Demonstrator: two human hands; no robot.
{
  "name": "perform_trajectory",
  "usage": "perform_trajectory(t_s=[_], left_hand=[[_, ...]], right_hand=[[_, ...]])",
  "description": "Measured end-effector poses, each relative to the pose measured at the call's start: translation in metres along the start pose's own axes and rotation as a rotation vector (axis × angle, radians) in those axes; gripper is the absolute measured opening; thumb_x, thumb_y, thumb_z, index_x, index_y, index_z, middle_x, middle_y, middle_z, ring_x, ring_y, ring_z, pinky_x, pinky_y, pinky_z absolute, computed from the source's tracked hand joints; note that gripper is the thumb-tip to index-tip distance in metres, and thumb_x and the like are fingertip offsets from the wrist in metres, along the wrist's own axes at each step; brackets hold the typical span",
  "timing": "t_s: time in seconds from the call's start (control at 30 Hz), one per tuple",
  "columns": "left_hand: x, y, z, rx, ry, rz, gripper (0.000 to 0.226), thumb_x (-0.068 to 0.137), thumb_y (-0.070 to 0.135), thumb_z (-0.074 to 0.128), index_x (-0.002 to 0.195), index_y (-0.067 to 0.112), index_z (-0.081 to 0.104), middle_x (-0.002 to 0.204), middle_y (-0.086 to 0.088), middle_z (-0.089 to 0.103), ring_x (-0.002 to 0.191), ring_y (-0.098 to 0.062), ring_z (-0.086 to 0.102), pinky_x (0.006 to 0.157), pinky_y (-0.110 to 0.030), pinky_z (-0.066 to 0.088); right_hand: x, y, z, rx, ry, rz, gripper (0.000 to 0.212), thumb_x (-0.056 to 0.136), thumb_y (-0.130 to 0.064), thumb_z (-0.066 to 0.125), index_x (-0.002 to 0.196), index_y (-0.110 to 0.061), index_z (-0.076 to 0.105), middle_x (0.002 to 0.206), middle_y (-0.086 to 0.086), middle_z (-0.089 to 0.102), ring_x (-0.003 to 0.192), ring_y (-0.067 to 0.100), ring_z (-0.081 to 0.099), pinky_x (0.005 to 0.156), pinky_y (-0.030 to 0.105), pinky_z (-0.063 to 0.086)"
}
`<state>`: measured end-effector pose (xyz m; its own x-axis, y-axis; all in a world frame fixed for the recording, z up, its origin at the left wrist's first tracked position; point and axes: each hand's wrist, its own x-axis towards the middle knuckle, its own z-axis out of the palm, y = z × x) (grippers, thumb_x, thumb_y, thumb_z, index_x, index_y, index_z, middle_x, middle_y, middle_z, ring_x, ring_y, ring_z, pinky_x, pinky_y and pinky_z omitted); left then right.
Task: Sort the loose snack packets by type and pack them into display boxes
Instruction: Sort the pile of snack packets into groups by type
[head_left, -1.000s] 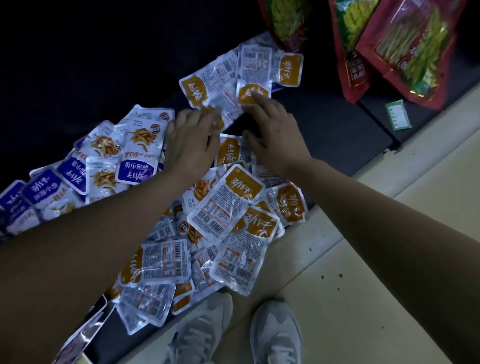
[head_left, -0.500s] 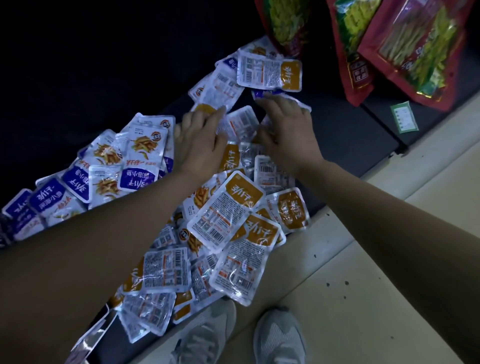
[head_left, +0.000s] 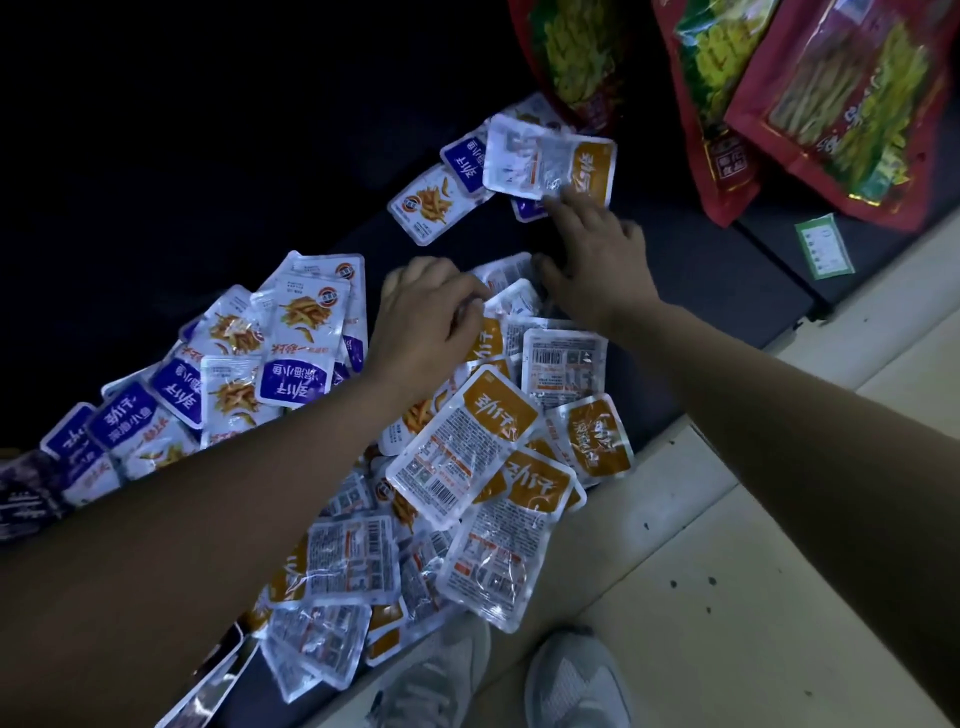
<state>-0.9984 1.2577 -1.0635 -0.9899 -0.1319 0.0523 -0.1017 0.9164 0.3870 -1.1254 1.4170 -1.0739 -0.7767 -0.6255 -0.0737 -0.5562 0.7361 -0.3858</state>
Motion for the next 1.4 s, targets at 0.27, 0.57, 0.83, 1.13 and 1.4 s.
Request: perform_trajectory(t_s=[0.27, 0.57, 0.83, 1.13, 1.4], left_hand=[[0.019, -0.006, 0.005, 0.051, -0.037, -0.019, 0.042, 0.094, 0.038, 0.034, 0.123, 0.016, 0.055, 0.134, -0.007, 0.044, 0.127, -0.023, 0.035, 0.103, -0.039, 0.027], [0.029, 0.002, 0.010, 0.071, -0.019, -0.114, 0.040, 0.092, 0.024, 0.049, 0.131, 0.016, 0.049, 0.145, -0.010, 0.036, 0.135, -0.029, 0.030, 0.106, -0.045, 0.025], [0.032, -0.004, 0.010, 0.084, -0.069, -0.209, 0.059, 0.094, 0.042, 0.046, 0.144, 0.012, 0.037, 0.154, -0.008, 0.030, 0.143, -0.025, 0.023, 0.114, -0.043, 0.017], [0.035, -0.015, 0.003, 0.156, 0.095, -0.244, 0.036, 0.096, 0.032, 0.042, 0.122, 0.012, 0.055, 0.130, -0.014, 0.048, 0.122, -0.033, 0.041, 0.097, -0.043, 0.036], [0.050, -0.009, 0.003, 0.148, 0.097, -0.359, 0.042, 0.093, 0.035, 0.056, 0.128, 0.013, 0.049, 0.126, -0.016, 0.048, 0.119, -0.034, 0.041, 0.094, -0.042, 0.035]], right_hand=[[-0.019, 0.013, -0.009, -0.098, 0.101, -0.099, 0.038, 0.093, -0.031, 0.043, 0.123, -0.014, 0.060, 0.110, 0.011, 0.058, 0.107, 0.034, 0.052, 0.087, 0.038, 0.025], [-0.019, 0.021, -0.006, 0.008, 0.036, -0.149, 0.046, 0.094, -0.036, 0.041, 0.133, -0.015, 0.054, 0.133, 0.008, 0.055, 0.122, 0.032, 0.047, 0.095, 0.039, 0.029], [-0.007, 0.020, -0.014, 0.089, 0.127, -0.107, 0.034, 0.088, -0.031, 0.043, 0.098, -0.010, 0.068, 0.103, 0.011, 0.062, 0.096, 0.032, 0.057, 0.080, 0.039, 0.038], [0.001, 0.005, -0.004, -0.114, 0.008, -0.142, 0.044, 0.099, -0.037, 0.039, 0.138, -0.018, 0.048, 0.135, 0.007, 0.049, 0.124, 0.028, 0.041, 0.099, 0.039, 0.026], [0.001, 0.007, -0.012, 0.037, 0.086, -0.068, 0.029, 0.096, -0.020, 0.046, 0.117, -0.012, 0.064, 0.112, 0.012, 0.059, 0.101, 0.033, 0.055, 0.082, 0.038, 0.040]])
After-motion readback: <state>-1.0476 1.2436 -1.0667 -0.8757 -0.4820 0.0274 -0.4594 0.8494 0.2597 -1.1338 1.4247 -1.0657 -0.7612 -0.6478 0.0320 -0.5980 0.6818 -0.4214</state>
